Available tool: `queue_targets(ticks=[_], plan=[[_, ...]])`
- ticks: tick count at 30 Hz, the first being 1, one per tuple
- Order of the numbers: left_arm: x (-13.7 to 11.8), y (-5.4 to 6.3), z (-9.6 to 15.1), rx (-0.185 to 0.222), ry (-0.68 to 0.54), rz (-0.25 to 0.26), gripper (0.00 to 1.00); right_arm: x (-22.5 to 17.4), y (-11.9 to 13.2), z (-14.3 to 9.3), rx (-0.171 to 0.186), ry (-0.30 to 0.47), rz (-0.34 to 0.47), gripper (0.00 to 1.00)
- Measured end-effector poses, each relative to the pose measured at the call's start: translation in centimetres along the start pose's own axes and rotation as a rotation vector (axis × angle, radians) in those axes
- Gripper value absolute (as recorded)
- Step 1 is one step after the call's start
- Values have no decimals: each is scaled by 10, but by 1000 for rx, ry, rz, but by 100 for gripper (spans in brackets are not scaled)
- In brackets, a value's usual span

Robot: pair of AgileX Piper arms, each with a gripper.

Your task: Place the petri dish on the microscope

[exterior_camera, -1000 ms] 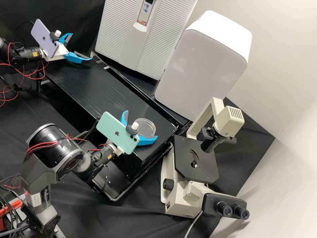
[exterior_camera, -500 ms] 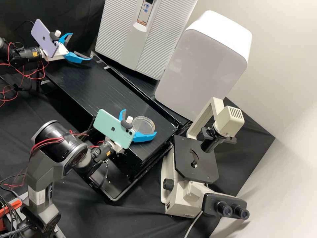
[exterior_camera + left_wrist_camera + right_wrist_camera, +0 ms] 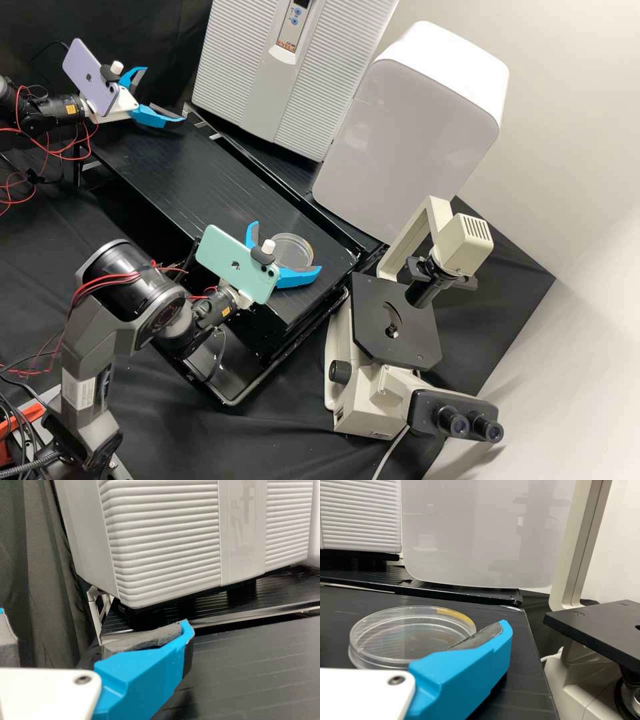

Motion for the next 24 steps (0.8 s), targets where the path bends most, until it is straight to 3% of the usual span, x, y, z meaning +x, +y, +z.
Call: queue_targets(ticks=[12,24], plan=[[0,0,0,0,0,0,100,4,6,3,-1,6,0,0],[0,0,0,0,0,0,100,4,6,5,56,14,-21,0]])
